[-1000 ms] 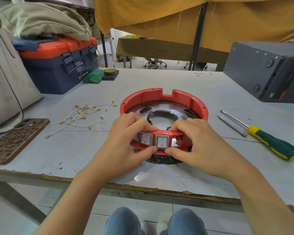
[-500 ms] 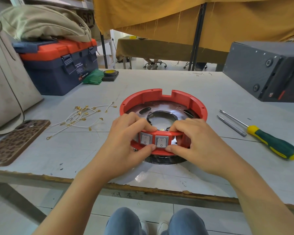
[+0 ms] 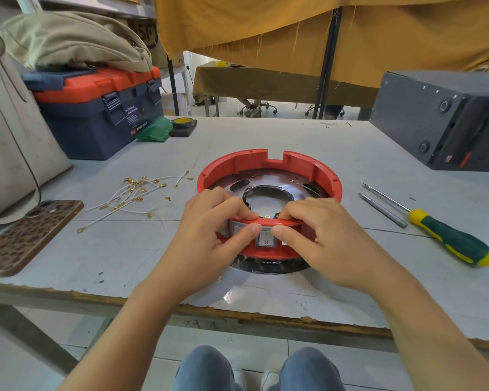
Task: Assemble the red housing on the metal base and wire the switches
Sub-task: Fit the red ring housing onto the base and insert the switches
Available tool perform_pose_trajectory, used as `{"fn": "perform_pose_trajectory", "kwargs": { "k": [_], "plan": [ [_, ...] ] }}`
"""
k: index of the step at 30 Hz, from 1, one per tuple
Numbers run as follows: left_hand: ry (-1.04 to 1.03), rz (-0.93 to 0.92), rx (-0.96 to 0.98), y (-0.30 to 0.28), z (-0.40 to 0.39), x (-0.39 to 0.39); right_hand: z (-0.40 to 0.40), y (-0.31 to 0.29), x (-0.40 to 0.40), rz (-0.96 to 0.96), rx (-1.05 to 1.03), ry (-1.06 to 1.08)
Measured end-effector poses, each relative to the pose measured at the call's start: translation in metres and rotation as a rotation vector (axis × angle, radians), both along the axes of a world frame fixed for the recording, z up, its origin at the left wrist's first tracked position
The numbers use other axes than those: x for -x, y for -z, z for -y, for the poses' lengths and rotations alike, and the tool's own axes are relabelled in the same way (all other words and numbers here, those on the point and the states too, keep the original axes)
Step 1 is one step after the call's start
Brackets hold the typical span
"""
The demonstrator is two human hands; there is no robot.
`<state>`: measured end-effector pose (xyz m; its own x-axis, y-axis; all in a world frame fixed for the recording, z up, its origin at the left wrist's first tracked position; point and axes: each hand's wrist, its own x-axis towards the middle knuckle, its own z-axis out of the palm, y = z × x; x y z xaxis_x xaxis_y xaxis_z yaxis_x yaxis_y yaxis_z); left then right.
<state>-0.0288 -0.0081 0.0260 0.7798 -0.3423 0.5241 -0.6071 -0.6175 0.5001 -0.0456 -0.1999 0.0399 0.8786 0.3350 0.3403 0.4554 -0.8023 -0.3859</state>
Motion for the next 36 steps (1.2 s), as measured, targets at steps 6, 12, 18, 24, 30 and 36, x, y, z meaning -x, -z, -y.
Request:
{"fn": "perform_pose_trajectory", "kwargs": {
  "k": [6, 12, 18, 24, 30, 36],
  "plan": [
    [0.068, -0.056, 0.053, -0.003, -0.003, -0.001, 0.000, -0.001, 0.004, 0.009, 0.033, 0.013],
    [0.172, -0.168, 0.151, -0.014, -0.004, -0.012, 0.006, -0.018, 0.010, -0.070, -0.160, -0.054],
    [0.208, -0.282, 0.133, -0.018, -0.009, -0.025, 0.040, -0.028, -0.031, 0.065, -0.107, 0.135],
    [0.329, -0.432, 0.121, -0.029, -0.007, -0.043, 0.066, -0.019, -0.074, -0.208, -0.234, 0.294],
    [0.203, -0.463, 0.013, -0.047, 0.009, -0.074, 0.073, -0.012, -0.091, -0.292, -0.578, 0.351],
    [0.161, -0.231, -0.077, -0.064, 0.053, -0.124, 0.073, -0.008, -0.096, -0.410, -0.847, 0.328]
  ]
}}
